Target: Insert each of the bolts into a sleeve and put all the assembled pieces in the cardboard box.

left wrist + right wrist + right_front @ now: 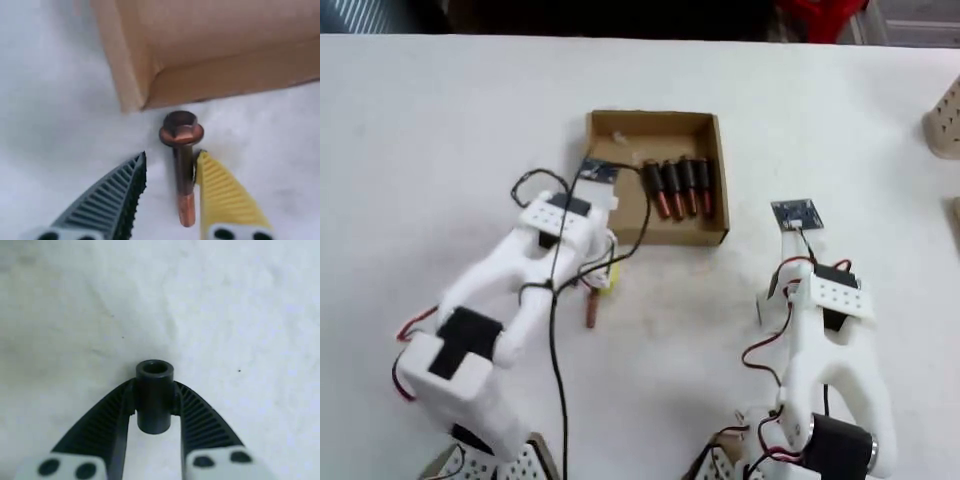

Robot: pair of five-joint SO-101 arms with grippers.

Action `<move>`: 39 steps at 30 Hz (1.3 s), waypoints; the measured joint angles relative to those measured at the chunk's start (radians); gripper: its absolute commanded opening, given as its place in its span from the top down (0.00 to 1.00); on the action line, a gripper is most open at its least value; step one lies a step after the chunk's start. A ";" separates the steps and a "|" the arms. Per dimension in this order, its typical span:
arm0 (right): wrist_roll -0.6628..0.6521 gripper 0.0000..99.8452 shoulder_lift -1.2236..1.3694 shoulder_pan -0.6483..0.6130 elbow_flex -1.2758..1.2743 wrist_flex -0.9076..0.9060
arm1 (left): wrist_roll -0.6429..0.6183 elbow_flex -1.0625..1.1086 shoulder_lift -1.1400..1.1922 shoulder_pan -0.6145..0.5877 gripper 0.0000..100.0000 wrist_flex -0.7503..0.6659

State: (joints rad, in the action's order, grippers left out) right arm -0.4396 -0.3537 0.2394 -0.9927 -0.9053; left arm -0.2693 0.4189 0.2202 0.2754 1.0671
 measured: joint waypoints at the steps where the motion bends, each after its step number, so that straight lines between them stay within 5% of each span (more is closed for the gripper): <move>1: 0.000 0.98 0.000 0.000 0.000 0.000 | 0.000 -0.025 0.021 0.003 0.84 0.012; 13: 0.000 0.98 0.000 0.000 0.000 0.000 | 0.000 -0.118 0.107 0.017 0.98 0.028; 28: 0.000 0.98 0.000 -0.038 0.000 0.000 | -0.003 -0.101 0.087 0.023 0.98 -0.002; 39: -0.002 0.98 -0.120 -0.144 -0.095 0.002 | -0.003 0.272 -0.176 -0.207 0.98 -0.399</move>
State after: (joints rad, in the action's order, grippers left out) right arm -0.4411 -0.4733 0.0951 -1.0879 -0.9037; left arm -0.2723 0.6905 0.0437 0.0683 0.6682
